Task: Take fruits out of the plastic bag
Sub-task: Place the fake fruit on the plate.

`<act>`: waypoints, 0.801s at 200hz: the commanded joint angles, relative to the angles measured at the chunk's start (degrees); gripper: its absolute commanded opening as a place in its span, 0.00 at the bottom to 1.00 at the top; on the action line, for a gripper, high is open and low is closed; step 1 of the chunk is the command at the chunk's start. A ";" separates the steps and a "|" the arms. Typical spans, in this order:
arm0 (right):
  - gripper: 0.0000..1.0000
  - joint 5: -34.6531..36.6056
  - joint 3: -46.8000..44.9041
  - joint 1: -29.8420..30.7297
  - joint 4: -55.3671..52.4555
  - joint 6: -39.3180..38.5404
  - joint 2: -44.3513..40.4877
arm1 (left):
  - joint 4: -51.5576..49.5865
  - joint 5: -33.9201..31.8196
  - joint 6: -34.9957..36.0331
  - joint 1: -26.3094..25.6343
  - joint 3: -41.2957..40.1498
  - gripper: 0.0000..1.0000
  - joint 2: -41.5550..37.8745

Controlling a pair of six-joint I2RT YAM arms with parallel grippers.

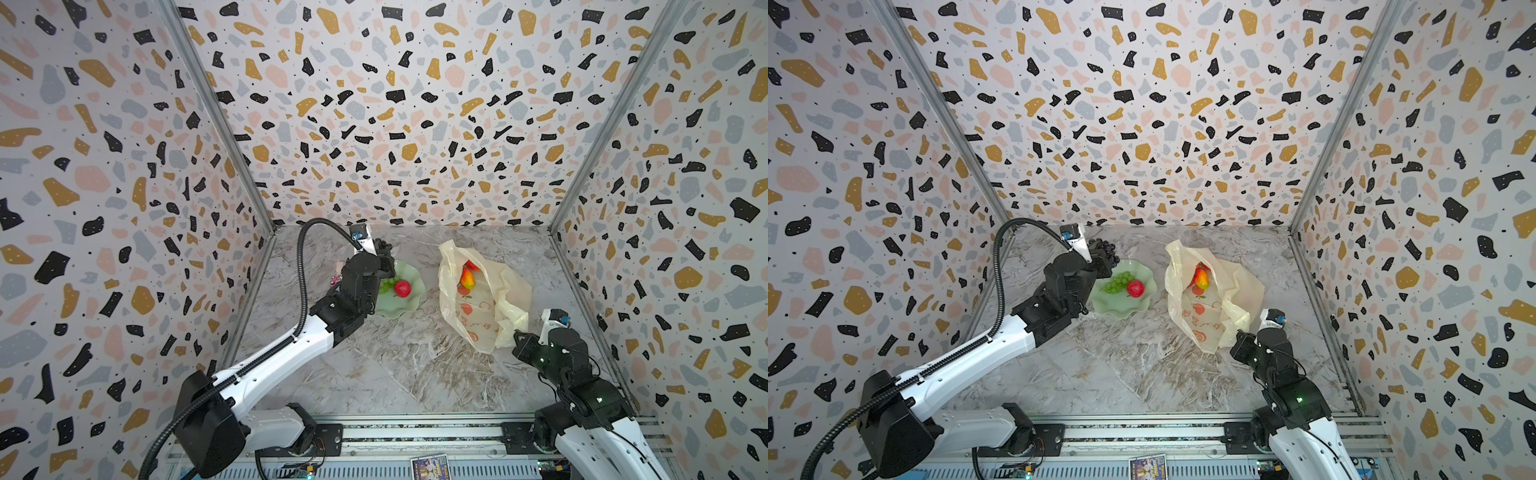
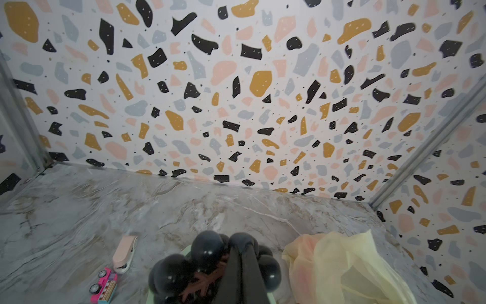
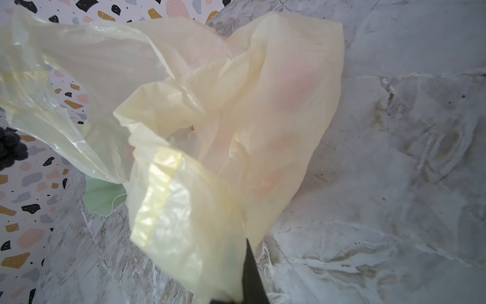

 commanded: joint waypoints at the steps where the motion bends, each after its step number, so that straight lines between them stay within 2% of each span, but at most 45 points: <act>1: 0.00 -1.36 0.53 0.25 -0.58 -1.65 0.85 | 3.63 0.84 -4.71 0.87 -1.74 0.00 0.13; 29: 0.00 -1.60 0.26 0.31 -0.32 -1.66 -0.41 | 4.11 2.53 -7.46 1.13 -5.00 0.00 1.02; 88: 0.00 -2.01 0.26 0.36 -0.31 -1.85 0.08 | 4.11 11.32 -12.72 1.59 -7.82 0.00 4.76; 160: 0.00 -2.57 0.19 0.32 -0.09 -2.14 0.34 | 2.98 10.70 -13.89 2.84 -12.73 0.00 6.21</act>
